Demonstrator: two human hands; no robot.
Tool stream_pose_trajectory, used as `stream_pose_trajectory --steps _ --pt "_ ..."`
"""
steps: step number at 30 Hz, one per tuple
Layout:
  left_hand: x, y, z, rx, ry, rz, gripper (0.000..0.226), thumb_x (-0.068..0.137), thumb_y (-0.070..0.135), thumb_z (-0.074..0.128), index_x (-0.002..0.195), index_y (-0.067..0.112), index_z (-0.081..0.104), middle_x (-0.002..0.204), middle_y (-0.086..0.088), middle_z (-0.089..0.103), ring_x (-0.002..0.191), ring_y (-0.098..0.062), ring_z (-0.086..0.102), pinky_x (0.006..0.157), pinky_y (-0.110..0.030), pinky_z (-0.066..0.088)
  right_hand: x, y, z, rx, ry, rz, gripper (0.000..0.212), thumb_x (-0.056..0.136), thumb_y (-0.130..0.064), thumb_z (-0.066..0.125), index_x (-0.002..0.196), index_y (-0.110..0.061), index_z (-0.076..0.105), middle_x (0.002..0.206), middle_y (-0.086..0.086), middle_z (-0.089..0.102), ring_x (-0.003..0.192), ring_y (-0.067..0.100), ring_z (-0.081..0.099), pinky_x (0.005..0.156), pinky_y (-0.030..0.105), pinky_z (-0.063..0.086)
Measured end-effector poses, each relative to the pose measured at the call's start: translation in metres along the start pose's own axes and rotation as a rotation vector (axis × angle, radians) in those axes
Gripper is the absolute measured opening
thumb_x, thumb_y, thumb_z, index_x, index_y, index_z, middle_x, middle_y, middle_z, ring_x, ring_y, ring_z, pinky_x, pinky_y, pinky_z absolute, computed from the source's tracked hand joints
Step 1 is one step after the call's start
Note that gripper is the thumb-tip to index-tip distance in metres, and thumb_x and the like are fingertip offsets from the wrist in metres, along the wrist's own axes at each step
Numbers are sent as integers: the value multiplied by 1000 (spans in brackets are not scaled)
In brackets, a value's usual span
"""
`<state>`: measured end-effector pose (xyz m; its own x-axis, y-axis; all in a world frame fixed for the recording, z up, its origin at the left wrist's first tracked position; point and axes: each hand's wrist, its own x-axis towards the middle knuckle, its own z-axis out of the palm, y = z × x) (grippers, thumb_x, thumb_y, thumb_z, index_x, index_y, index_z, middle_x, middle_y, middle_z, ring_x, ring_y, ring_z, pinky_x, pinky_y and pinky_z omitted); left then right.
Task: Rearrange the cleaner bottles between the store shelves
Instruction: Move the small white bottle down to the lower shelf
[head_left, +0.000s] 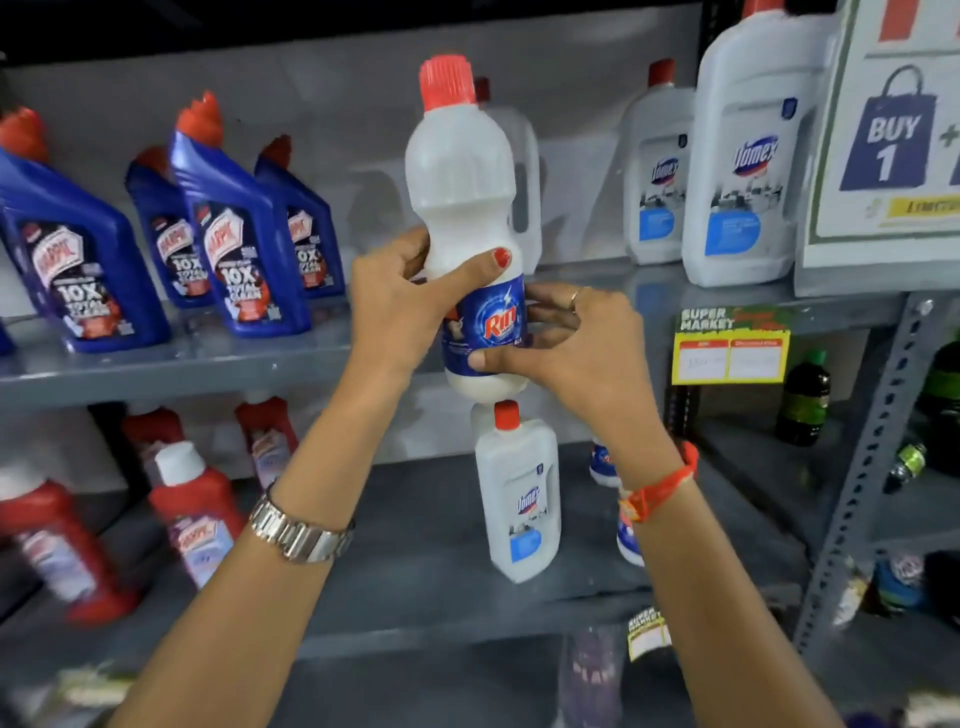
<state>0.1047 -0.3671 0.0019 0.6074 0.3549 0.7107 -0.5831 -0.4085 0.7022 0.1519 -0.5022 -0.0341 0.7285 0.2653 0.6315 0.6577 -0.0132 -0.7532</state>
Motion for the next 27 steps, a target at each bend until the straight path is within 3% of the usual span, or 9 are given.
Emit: stream_pose_trajectory --steps 4,6,9,14,18,27 --pt "-48 -39 -15 -15 50 -80 31 64 23 79 91 17 67 91 1 72 80 -11 70 64 -20 54 -43 30 28 48 -61 78 60 44 -27 89 99 -21 67 82 -15 69 75 -4 66 70 15 56" --pt "-76 -69 -25 23 90 -137 30 62 24 80 88 17 67 88 1 72 78 -9 69 65 -20 54 -66 57 47 90 -92 146 59 44 -24 90 98 -22 66 81 -15 68 74 -6 65 67 12 54" --pt "-115 -114 -38 107 130 -215 25 63 19 81 82 19 65 82 4 71 74 -7 67 64 -22 55 -94 101 76 78 -161 237 57 46 -21 89 97 -24 63 83 -14 69 76 -4 65 73 19 56" --pt "-153 -175 -54 156 130 -297 34 65 4 78 96 3 63 88 -1 66 71 8 64 60 -7 49 -124 156 121 44 -234 334 58 53 -19 86 105 -20 60 97 5 73 87 16 68 81 40 58" --pt "-165 -209 -67 151 77 -368 39 68 0 75 103 11 61 97 -2 65 77 6 65 64 -8 51 -135 185 153 -1 -246 396 57 58 -21 83 108 -15 57 104 11 71 93 25 67 84 46 55" --pt "-177 -264 -74 247 52 -426 44 72 2 73 112 0 55 102 -7 62 87 -20 62 66 -7 52 -153 219 190 -70 -204 501 60 63 -19 80 116 -13 54 109 10 69 97 26 64 87 42 54"
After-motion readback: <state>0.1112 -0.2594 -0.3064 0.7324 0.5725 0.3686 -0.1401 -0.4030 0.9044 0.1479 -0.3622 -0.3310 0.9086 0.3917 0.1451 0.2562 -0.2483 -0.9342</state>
